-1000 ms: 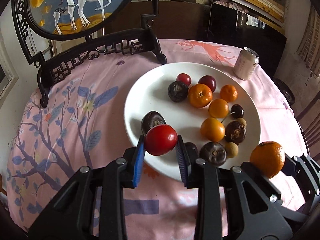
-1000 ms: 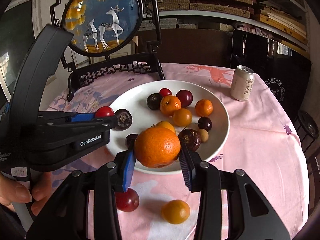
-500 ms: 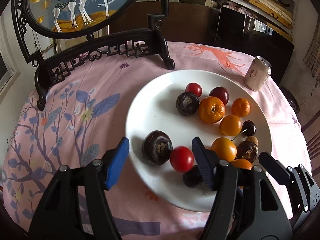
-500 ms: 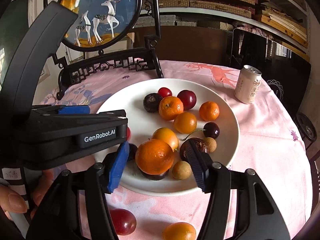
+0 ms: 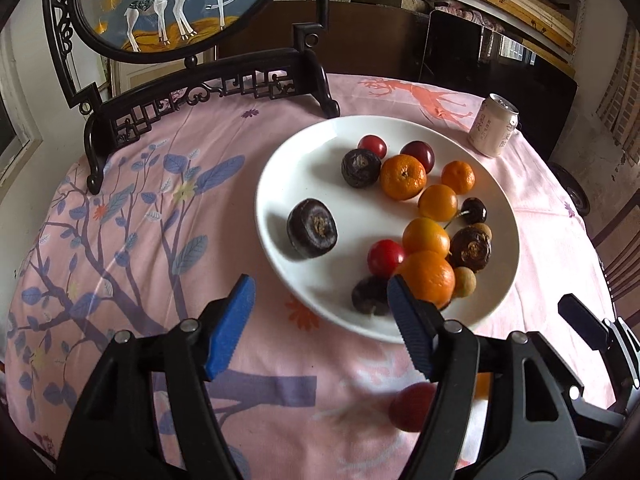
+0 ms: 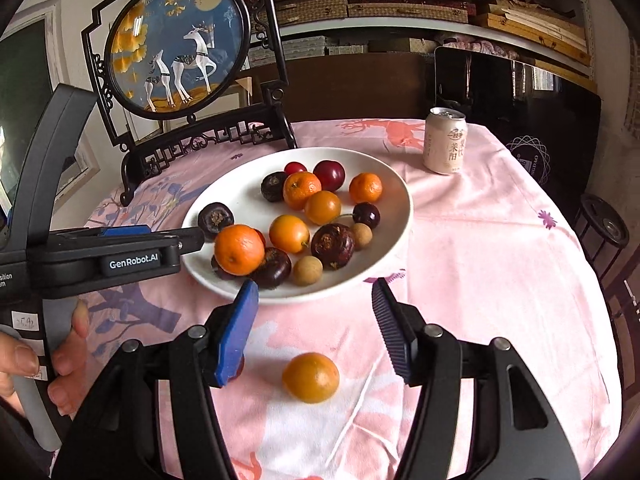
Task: Organize fruits
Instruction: 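Carry the tomato and orange to the plate and release them, then grasp the red plum with the left tool while the right tool grasps the yellow-orange fruit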
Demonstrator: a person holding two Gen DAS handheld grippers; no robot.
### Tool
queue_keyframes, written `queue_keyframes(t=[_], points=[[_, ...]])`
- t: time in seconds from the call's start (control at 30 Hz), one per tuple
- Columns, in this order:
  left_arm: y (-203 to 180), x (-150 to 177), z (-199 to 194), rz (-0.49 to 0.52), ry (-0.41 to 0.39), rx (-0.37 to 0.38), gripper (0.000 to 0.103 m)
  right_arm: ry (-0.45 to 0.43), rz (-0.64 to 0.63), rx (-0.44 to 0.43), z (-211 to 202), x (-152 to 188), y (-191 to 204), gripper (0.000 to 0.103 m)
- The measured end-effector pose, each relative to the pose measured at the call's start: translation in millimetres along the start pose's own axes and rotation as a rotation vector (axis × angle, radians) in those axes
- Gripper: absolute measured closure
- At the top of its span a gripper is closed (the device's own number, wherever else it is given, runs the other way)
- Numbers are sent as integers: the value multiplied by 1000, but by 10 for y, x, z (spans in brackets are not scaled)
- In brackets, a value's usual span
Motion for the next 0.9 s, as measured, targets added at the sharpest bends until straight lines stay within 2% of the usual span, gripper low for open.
queue_keyframes(t=[0.33,0.43,0.5,0.9], points=[[-262,393,-198,40,17,46,31,19,32,-11,-240,324,-174,44],[-365,495,-219,66,20,40,23,28,61,-22,-257,384,-234,44],[-423,546,-222,82,22,27,23,26,75,-23,-269,406,-268,44],[-574,682,-253,97,24,42,23,24,93,-45,-297,485,-379,44]])
Point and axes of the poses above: each gripper's, at about its wrist camera, not at the fingertips, and z roughly the way its jaws point, y to its left, x to its underside, the point moved 2 cm from there along z, roughly the way its jaws point, and after that the axes turned 15 degrees about z, right-handed, at the moved point
